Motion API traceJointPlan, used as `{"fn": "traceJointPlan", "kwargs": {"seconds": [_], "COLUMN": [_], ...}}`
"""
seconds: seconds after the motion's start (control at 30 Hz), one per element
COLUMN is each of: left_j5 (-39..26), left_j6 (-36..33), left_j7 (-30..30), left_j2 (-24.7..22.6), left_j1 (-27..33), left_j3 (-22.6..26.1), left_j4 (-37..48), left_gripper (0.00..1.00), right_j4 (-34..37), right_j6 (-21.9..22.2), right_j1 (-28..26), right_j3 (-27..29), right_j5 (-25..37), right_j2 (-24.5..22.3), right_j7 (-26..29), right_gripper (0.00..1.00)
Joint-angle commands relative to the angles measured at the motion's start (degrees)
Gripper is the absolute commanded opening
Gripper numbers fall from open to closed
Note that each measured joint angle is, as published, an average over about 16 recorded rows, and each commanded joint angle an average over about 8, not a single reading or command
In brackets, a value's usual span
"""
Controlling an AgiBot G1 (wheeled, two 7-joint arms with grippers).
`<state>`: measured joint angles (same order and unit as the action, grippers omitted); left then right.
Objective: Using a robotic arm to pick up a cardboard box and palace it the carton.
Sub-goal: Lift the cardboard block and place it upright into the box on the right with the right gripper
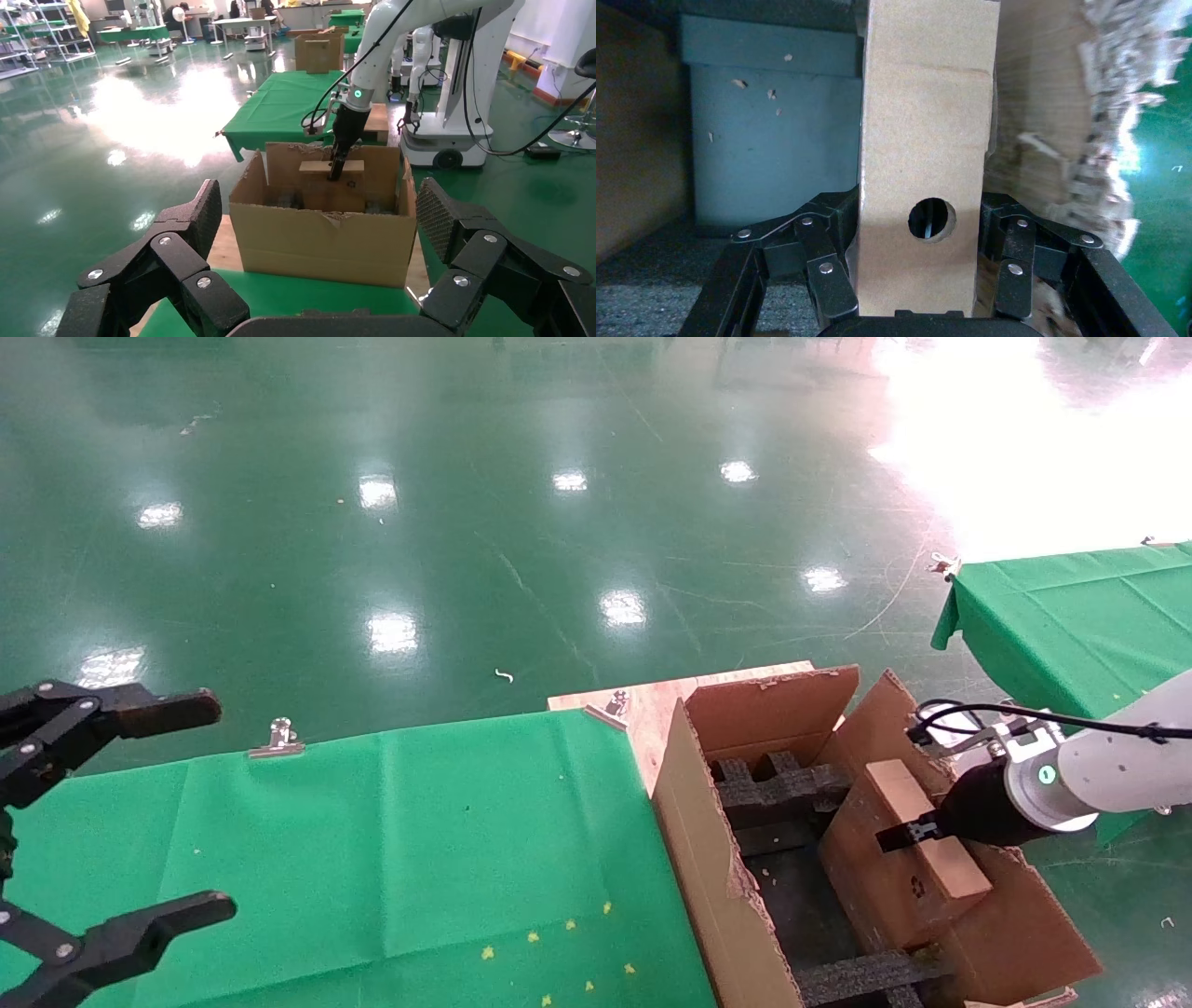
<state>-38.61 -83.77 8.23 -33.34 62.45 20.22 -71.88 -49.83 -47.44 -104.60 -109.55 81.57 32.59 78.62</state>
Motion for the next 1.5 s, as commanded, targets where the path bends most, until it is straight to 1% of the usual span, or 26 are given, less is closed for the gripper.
{"fn": "traceJointPlan", "kwargs": {"seconds": [0.03,0.47,0.67,0.9,0.93,0.97,1.17,1.2,1.23,1.5], "left_j5": [0.00,0.00,0.01,0.01,0.01,0.01,0.02,0.02,0.02,0.02], "left_j6": [0.00,0.00,0.00,0.00,0.00,0.00,0.02,0.02,0.02,0.02], "left_j7": [0.00,0.00,0.00,-0.01,-0.01,-0.01,-0.01,-0.01,-0.01,-0.01], "left_j2": [0.00,0.00,0.00,0.00,0.00,0.00,0.01,0.01,0.01,0.01], "left_j1": [0.00,0.00,0.00,0.00,0.00,0.00,-0.01,-0.01,-0.01,-0.01], "left_j3": [0.00,0.01,0.01,0.01,0.01,0.01,0.01,0.01,0.01,0.01], "left_j4": [0.00,0.00,0.00,0.00,0.00,0.00,0.01,0.01,0.02,0.01], "left_gripper": [1.00,1.00,1.00,1.00,1.00,1.00,1.00,1.00,1.00,1.00], "right_j4": [1.09,10.42,14.58,17.78,18.15,18.45,20.10,20.21,20.34,19.87], "right_j6": [0.05,0.20,-0.92,-2.32,-2.48,-2.59,-3.12,-3.16,-3.21,-3.22], "right_j1": [0.77,6.39,8.21,9.53,9.60,9.66,9.88,9.90,9.91,9.79], "right_j3": [0.12,0.80,1.33,1.83,1.89,1.93,2.16,2.18,2.20,2.16], "right_j5": [-0.80,-4.72,-6.50,-7.92,-8.05,-8.14,-8.46,-8.48,-8.51,-8.49], "right_j2": [0.60,6.19,8.65,10.54,10.75,10.91,11.99,12.07,12.16,11.90], "right_j7": [-0.86,-5.29,-7.39,-9.95,-10.22,-10.43,-11.27,-11.32,-11.39,-11.25], "right_gripper": [0.00,0.00,0.00,0.00,0.03,0.10,0.85,0.94,1.00,1.00]}}
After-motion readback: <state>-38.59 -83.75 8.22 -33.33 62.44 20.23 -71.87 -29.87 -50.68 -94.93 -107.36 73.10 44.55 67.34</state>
